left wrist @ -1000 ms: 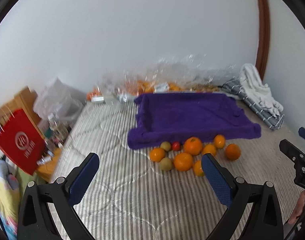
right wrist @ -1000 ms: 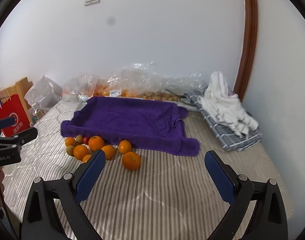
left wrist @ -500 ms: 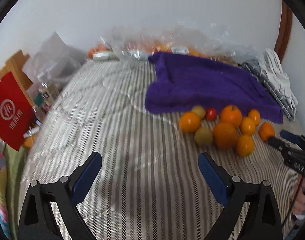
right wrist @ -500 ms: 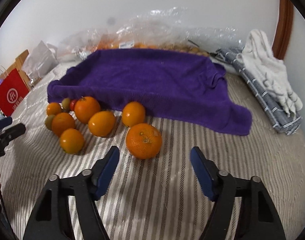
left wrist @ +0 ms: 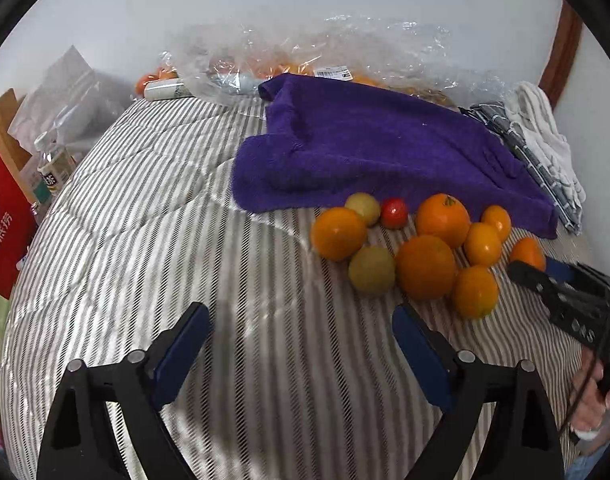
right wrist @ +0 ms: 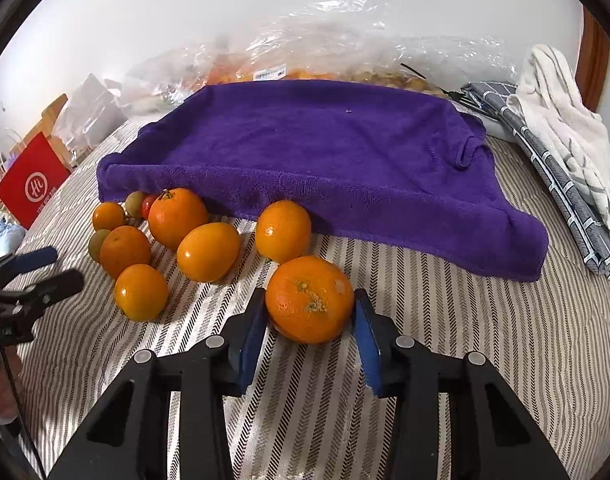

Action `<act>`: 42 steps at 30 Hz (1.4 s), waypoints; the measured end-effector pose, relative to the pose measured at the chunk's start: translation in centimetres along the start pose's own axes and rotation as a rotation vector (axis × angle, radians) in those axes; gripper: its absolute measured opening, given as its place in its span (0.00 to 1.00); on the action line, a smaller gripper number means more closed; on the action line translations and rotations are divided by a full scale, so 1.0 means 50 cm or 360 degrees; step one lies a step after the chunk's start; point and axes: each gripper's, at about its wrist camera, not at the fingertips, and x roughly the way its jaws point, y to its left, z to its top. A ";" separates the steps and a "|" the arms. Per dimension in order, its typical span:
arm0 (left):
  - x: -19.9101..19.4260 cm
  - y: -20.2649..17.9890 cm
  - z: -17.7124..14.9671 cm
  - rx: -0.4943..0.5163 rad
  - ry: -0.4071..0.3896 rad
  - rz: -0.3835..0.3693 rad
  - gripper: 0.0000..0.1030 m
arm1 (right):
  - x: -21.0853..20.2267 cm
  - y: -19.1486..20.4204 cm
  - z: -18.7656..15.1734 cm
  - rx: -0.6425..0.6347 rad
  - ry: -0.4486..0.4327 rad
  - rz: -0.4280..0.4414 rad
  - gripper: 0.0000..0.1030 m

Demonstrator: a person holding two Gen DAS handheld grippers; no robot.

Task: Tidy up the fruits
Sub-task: 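Grasp a large orange with the right tool while the left tool grasps a small yellow fruit, then lift and carry both held fruits over the purple towel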

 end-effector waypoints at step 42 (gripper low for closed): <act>-0.094 -0.003 0.022 -0.0084 -0.0358 -0.0258 0.25 | -0.075 -0.035 -0.023 0.0044 -0.0086 -0.0017 0.40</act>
